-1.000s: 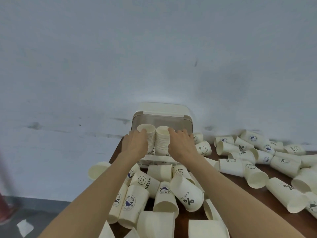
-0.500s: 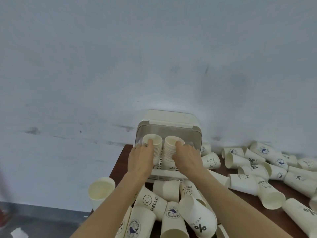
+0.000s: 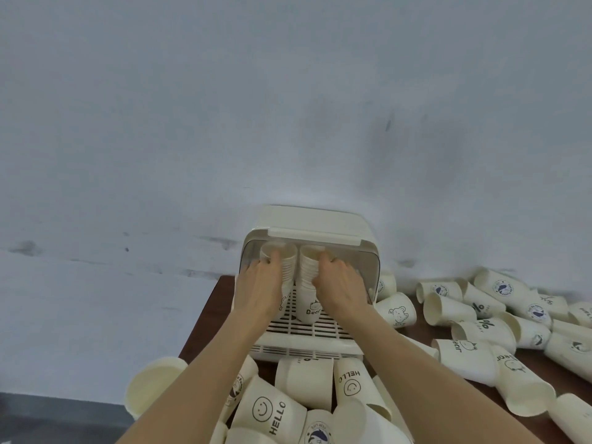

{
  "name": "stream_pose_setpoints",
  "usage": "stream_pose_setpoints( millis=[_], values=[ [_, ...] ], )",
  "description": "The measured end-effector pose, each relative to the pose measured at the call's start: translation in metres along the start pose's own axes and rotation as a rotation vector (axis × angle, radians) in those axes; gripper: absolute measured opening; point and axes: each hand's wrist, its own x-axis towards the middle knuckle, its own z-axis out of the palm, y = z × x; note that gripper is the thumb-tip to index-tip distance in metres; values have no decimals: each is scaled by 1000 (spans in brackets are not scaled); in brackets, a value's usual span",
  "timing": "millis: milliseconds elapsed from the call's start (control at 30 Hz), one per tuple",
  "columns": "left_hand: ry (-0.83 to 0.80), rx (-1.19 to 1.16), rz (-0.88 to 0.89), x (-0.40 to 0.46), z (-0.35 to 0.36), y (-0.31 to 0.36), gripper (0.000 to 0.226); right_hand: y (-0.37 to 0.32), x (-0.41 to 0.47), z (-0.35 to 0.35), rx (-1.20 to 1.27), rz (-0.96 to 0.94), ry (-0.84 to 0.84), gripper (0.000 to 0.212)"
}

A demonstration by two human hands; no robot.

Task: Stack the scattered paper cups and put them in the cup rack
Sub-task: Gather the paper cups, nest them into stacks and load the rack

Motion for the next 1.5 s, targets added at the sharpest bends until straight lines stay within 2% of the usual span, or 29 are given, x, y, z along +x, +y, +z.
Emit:
stream_pose_setpoints(
  millis=[200, 700, 800, 933, 1000, 1167, 1500],
  values=[
    [-10, -28, 0, 18, 12, -4, 48, 4, 7, 6, -18, 14, 1, 42],
    [-1, -110, -46, 21, 26, -5, 64, 8, 18, 12, 33, 45, -3, 31],
    [12, -146, -32, 12, 22, -3, 83, 7, 14, 12, 35, 51, 6, 44],
    [-2, -199, -65, -6, 7, 0, 88, 10, -5, 7, 59, 41, 40, 65],
    [-11, -235, -74, -18, -1, 0, 84, 11, -19, 1, 91, 27, 68, 62],
    [-50, -317, -42, -57, -33, 17, 63, 11, -59, -29, 234, 3, 47, 30],
    [1, -497, 27, -140, -113, 71, 58, 19, -164, -91, 396, -25, 114, 25]
  ],
)
